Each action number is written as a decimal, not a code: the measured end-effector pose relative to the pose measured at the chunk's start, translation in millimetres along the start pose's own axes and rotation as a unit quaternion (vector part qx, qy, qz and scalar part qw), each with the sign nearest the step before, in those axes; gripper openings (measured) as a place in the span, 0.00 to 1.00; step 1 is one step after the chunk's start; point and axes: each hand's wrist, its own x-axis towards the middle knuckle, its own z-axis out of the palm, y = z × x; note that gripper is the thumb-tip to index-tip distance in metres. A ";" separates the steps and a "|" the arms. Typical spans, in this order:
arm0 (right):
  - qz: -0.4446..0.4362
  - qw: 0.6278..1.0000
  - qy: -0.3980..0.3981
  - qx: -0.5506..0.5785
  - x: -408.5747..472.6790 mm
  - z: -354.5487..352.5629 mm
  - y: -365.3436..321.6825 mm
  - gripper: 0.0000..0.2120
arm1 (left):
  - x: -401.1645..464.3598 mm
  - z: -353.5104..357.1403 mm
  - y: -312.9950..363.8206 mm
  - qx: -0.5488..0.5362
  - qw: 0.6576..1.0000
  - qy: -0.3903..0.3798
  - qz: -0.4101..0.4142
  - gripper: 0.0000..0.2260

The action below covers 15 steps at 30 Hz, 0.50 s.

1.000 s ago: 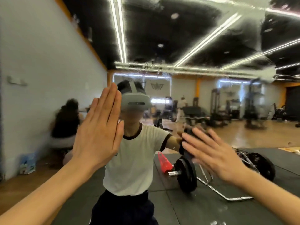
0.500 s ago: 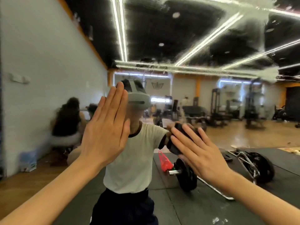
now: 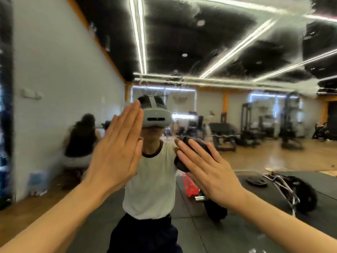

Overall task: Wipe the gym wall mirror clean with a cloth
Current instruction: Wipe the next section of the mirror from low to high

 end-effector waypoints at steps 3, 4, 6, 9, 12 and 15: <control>-0.028 0.999 -0.015 0.014 34.2 -6.1 38.0 0.26 | -7.7 -15.4 -36.0 0.009 0.999 -0.003 -0.031 0.28; 0.022 1.000 0.004 0.020 63.1 -8.4 56.2 0.25 | -7.8 -18.5 -46.8 0.009 0.999 -0.006 -0.042 0.28; 0.157 0.985 0.066 0.039 125.8 -13.3 91.1 0.24 | -7.5 -20.3 -60.3 0.003 0.998 -0.011 -0.056 0.29; 0.274 0.954 0.119 0.031 176.0 -9.2 93.7 0.26 | -8.7 -16.9 -64.1 -0.005 0.998 0.005 -0.058 0.29; 0.208 0.972 0.104 0.031 134.0 4.5 41.9 0.24 | -9.8 -15.6 -64.7 0.004 0.999 0.014 -0.050 0.29; 0.062 0.997 0.034 0.005 51.4 8.4 -16.4 0.23 | -9.6 -15.8 -65.9 0.005 0.999 0.013 -0.048 0.29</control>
